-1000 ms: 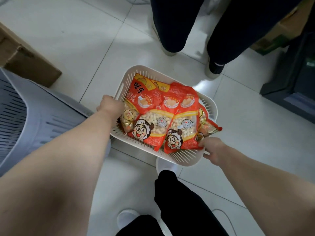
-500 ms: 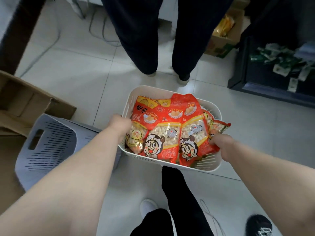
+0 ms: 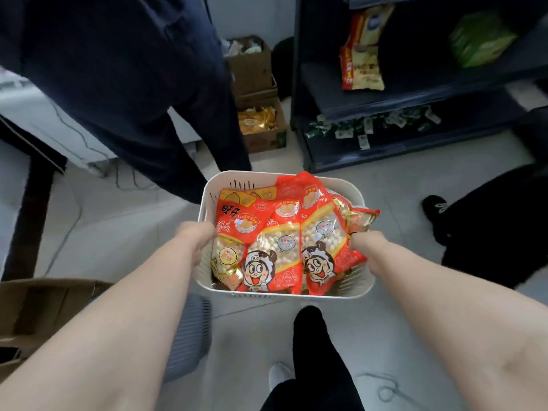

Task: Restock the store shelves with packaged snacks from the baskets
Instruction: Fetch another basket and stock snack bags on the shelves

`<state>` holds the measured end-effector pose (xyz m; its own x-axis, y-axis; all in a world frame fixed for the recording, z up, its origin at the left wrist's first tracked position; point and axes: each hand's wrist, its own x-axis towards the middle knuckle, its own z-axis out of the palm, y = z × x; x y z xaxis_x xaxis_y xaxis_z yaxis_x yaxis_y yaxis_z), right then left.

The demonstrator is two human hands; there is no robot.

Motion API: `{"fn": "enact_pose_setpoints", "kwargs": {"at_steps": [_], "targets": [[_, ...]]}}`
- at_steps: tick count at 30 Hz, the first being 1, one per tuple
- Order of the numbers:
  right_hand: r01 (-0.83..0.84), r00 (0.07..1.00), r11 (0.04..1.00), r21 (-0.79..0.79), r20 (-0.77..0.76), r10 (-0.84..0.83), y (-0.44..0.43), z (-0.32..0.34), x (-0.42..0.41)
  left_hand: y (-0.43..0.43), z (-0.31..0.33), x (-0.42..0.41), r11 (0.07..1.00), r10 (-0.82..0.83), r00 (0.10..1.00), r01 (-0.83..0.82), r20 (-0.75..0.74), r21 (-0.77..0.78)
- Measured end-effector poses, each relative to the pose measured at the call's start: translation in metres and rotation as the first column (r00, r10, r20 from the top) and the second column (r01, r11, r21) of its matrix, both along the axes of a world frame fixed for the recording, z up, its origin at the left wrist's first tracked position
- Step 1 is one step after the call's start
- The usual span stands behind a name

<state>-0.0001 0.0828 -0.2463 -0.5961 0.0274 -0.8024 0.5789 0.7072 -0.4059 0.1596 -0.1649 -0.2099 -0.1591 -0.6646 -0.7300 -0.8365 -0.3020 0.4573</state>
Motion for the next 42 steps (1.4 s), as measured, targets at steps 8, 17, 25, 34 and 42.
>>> {"fn": "enact_pose_setpoints", "kwargs": {"at_steps": [8, 17, 25, 34, 42], "targets": [[0.164, 0.986, 0.987, 0.0, -0.022, -0.164, 0.109, 0.07, 0.006, 0.083, 0.079, -0.04, 0.99, -0.142, 0.99, 0.142, -0.02, 0.005], [0.279, 0.956, 0.96, 0.01, -0.097, -0.277, 0.232, 0.095, 0.011, 0.201, 0.107, -0.061, 0.947, -0.32, 0.947, 0.321, -0.021, 0.022], [0.436, 0.888, 0.897, -0.068, -0.126, -0.441, 0.384, 0.118, 0.026, 0.348, 0.136, -0.085, 0.884, -0.468, 0.882, 0.467, -0.047, -0.036], [0.576, 0.79, 0.81, -0.113, -0.181, -0.587, 0.566, 0.166, 0.036, 0.515, 0.146, -0.13, 0.825, -0.562, 0.816, 0.565, -0.134, -0.023], [0.719, 0.644, 0.675, -0.166, -0.208, -0.736, 0.687, 0.183, 0.029, 0.644, 0.163, -0.201, 0.701, -0.706, 0.685, 0.712, -0.178, -0.039]]}}
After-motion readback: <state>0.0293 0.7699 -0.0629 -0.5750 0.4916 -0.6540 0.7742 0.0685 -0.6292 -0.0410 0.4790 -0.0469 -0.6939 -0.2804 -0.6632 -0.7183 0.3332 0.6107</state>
